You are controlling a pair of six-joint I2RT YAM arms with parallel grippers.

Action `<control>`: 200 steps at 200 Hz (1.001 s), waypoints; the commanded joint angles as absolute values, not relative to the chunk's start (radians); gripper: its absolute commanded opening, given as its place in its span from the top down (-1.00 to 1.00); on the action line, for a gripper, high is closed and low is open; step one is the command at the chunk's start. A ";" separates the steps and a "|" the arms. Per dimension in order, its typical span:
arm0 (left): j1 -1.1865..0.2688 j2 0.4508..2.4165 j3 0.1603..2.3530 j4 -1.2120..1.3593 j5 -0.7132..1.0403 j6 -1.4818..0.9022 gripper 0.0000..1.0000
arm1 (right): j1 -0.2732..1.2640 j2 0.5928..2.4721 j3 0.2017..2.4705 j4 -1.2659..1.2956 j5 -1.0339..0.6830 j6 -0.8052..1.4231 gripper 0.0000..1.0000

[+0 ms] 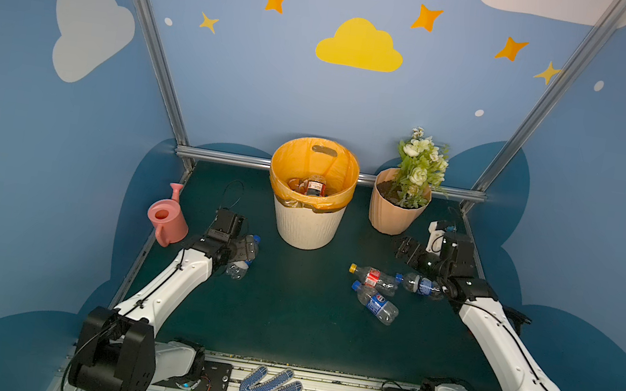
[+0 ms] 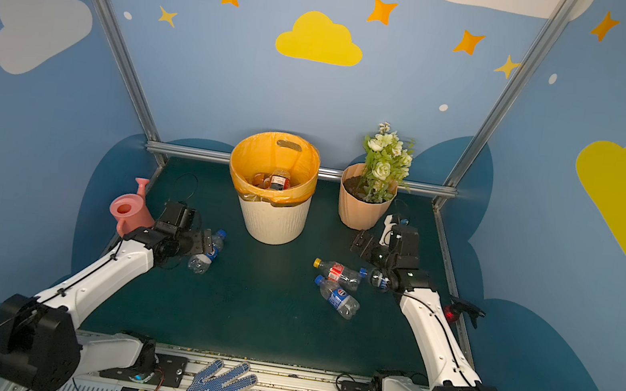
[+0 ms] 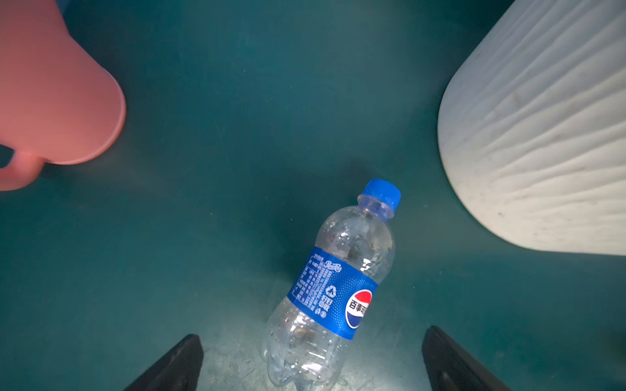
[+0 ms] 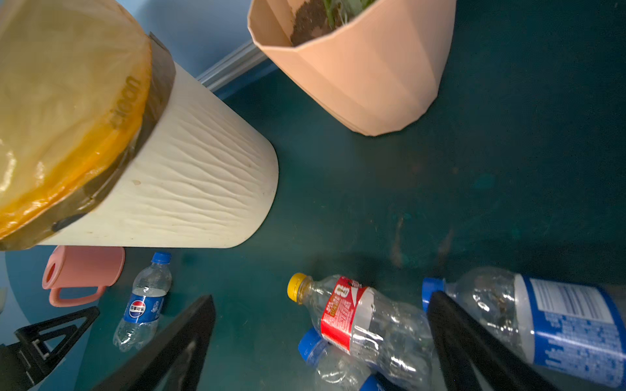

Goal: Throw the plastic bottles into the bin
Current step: 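Lower the left gripper onto the small Pepsi bottle beside the watering can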

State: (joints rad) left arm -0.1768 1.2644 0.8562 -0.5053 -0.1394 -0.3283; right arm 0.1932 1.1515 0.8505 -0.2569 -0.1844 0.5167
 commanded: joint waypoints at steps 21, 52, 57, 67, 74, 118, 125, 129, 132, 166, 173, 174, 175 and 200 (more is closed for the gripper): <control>-0.173 1.375 0.946 -0.622 -0.165 -0.270 -1.00 | 0.187 1.163 0.813 -0.252 -0.196 0.571 -0.94; -0.173 1.474 1.012 -0.680 -0.118 -0.225 -0.97 | 0.183 1.169 0.808 -0.239 -0.192 0.576 -0.94; -0.174 1.488 1.019 -0.684 -0.110 -0.221 -0.97 | 0.183 1.169 0.810 -0.239 -0.190 0.576 -0.94; -0.173 1.512 1.033 -0.692 -0.091 -0.212 -0.95 | 0.180 1.172 0.812 -0.241 -0.190 0.578 -0.94; -0.173 1.526 1.038 -0.696 -0.080 -0.205 -0.93 | 0.179 1.171 0.811 -0.242 -0.189 0.579 -0.94; -0.173 1.591 1.070 -0.718 -0.055 -0.171 -0.86 | 0.166 1.164 0.792 -0.238 -0.175 0.589 -0.94; -0.173 1.602 1.074 -0.718 -0.053 -0.168 -0.86 | 0.164 1.163 0.788 -0.235 -0.175 0.591 -0.94; -0.173 1.608 1.077 -0.719 -0.052 -0.167 -0.84 | 0.163 1.164 0.787 -0.233 -0.176 0.590 -0.94; -0.173 1.614 1.080 -0.720 -0.052 -0.165 -0.84 | 0.163 1.165 0.785 -0.231 -0.176 0.590 -0.94; -0.173 1.679 1.118 -0.731 -0.033 -0.149 -0.74 | 0.151 1.170 0.781 -0.229 -0.186 0.592 -0.94; -0.173 1.695 1.125 -0.734 -0.028 -0.146 -0.72 | 0.146 1.170 0.780 -0.229 -0.188 0.592 -0.94; -0.173 1.697 1.126 -0.735 -0.027 -0.145 -0.72 | 0.146 1.170 0.780 -0.229 -0.189 0.592 -0.94; -0.173 1.699 1.128 -0.735 -0.027 -0.145 -0.72 | 0.146 1.170 0.780 -0.229 -0.189 0.592 -0.94; -0.173 1.748 1.152 -0.750 -0.015 -0.136 -0.64 | 0.139 1.169 0.774 -0.224 -0.194 0.593 -0.94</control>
